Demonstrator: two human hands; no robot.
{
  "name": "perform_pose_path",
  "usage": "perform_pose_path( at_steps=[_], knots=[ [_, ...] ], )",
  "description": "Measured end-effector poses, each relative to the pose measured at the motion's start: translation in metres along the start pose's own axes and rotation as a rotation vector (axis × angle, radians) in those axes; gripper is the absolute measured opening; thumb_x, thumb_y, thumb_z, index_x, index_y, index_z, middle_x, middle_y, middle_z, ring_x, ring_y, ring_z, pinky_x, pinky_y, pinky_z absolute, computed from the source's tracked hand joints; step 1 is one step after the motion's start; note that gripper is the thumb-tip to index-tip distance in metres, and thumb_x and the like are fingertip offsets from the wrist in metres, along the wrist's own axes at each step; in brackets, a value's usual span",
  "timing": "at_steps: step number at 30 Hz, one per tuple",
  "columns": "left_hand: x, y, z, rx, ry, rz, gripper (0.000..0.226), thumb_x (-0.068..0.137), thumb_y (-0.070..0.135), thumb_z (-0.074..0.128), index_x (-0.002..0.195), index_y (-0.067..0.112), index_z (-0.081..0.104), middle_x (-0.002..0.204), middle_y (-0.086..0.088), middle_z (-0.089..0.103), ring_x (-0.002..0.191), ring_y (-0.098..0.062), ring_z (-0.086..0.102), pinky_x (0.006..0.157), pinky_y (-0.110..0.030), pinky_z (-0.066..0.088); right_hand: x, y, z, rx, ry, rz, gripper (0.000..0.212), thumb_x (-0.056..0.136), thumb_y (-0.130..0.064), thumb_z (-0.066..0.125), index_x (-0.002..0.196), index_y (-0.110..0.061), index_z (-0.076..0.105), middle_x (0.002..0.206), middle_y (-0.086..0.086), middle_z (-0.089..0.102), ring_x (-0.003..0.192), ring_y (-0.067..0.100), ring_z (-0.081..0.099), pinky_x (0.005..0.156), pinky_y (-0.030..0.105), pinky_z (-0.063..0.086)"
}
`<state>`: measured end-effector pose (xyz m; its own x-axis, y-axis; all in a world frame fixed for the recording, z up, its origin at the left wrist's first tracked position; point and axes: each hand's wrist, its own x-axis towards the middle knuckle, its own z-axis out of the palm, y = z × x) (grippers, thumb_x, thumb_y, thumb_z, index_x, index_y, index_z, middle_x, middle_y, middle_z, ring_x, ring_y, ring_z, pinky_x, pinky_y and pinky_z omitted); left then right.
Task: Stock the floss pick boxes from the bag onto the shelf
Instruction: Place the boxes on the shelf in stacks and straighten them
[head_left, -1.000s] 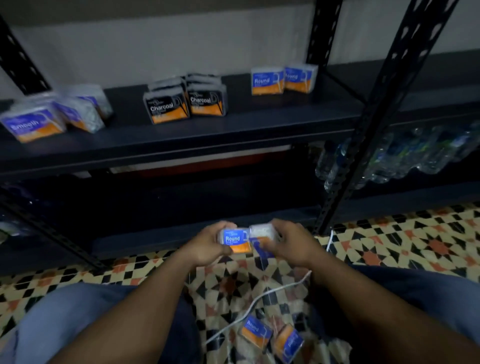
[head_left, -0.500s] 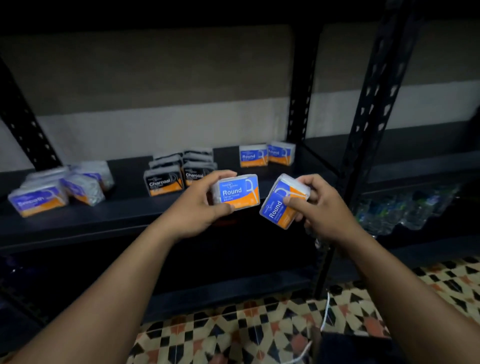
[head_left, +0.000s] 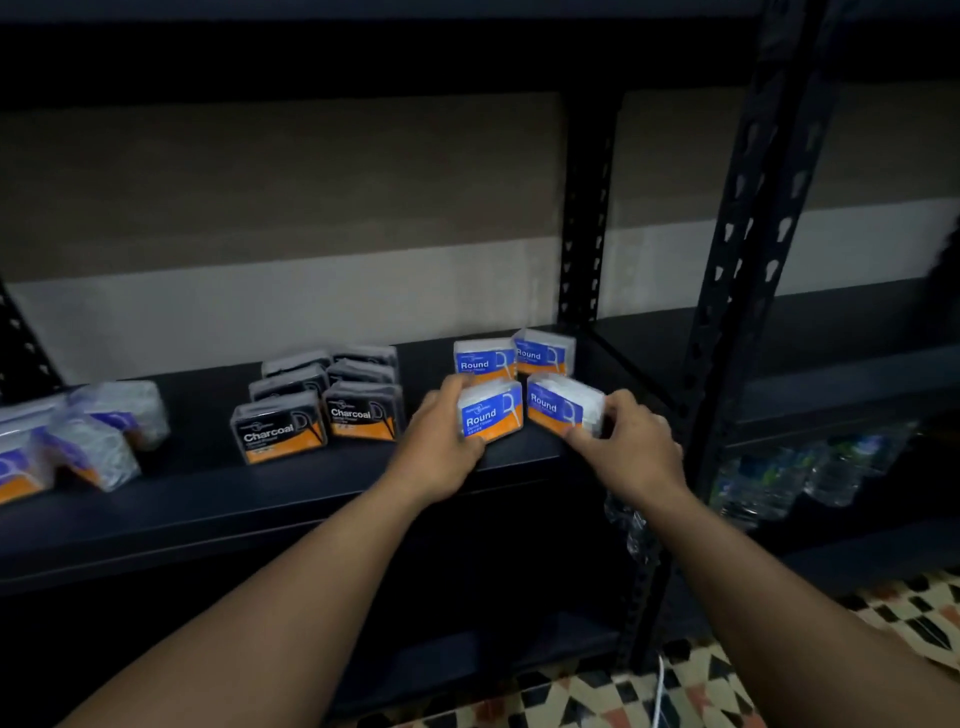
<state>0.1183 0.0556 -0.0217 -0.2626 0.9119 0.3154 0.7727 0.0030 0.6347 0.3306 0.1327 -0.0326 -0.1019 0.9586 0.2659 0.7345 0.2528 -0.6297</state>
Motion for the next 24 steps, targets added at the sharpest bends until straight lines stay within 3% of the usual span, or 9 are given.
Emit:
perform_pose_path(
  at_steps=[4,10,16,19,21,24],
  knots=[
    [0.020,-0.006,0.015,0.083,0.046,-0.011,0.064,0.081,0.014,0.065,0.139,0.027,0.042,0.122,-0.010,0.057,0.112,-0.029,0.057,0.095,-0.035,0.047,0.018,0.003,0.013,-0.239,0.153,-0.016,0.045,0.074,-0.071,0.053,0.093,-0.029,0.054,0.109,-0.004,0.059,0.114,0.023,0.046,0.091,0.047,0.026],
    [0.044,-0.013,0.026,0.196,0.043,-0.013,0.070,0.088,0.022,0.061,0.150,0.034,0.030,0.131,-0.015,0.051,0.120,-0.035,0.052,0.102,-0.040,0.045,0.042,0.003,0.024,-0.412,0.222,-0.027,0.051,0.079,-0.070,0.049,0.110,-0.031,0.061,0.113,0.002,0.064,0.110,0.027,0.052,0.085,0.046,0.028],
    [0.048,-0.016,0.030,0.217,0.055,-0.030,0.078,0.090,0.025,0.061,0.154,0.037,0.017,0.135,-0.015,0.050,0.125,-0.036,0.047,0.104,-0.046,0.043,0.043,0.005,0.032,-0.358,0.268,0.015,0.052,0.084,-0.057,0.054,0.129,-0.032,0.052,0.112,0.001,0.065,0.108,0.028,0.052,0.081,0.043,0.026],
    [0.045,-0.014,0.031,0.187,0.083,-0.050,0.086,0.088,0.025,0.062,0.153,0.038,0.007,0.136,-0.013,0.052,0.123,-0.036,0.049,0.101,-0.049,0.046,0.040,0.005,0.034,-0.309,0.276,0.004,0.045,0.085,-0.052,0.056,0.125,-0.032,0.052,0.106,-0.003,0.068,0.106,0.027,0.054,0.076,0.041,0.021],
    [0.046,-0.015,0.031,0.169,0.100,-0.046,0.081,0.087,0.026,0.063,0.151,0.033,0.013,0.133,-0.013,0.055,0.121,-0.038,0.051,0.098,-0.050,0.047,0.036,0.003,0.035,-0.303,0.280,-0.019,0.038,0.085,-0.048,0.056,0.120,-0.033,0.054,0.102,-0.004,0.069,0.104,0.027,0.054,0.075,0.040,0.022],
    [0.045,-0.016,0.031,0.174,0.100,-0.047,0.075,0.089,0.027,0.062,0.150,0.030,0.019,0.133,-0.014,0.055,0.121,-0.037,0.050,0.098,-0.049,0.047,0.030,0.000,0.038,-0.331,0.258,-0.045,0.044,0.086,-0.045,0.055,0.128,-0.034,0.050,0.104,-0.003,0.068,0.105,0.028,0.052,0.076,0.041,0.024]
  ],
)
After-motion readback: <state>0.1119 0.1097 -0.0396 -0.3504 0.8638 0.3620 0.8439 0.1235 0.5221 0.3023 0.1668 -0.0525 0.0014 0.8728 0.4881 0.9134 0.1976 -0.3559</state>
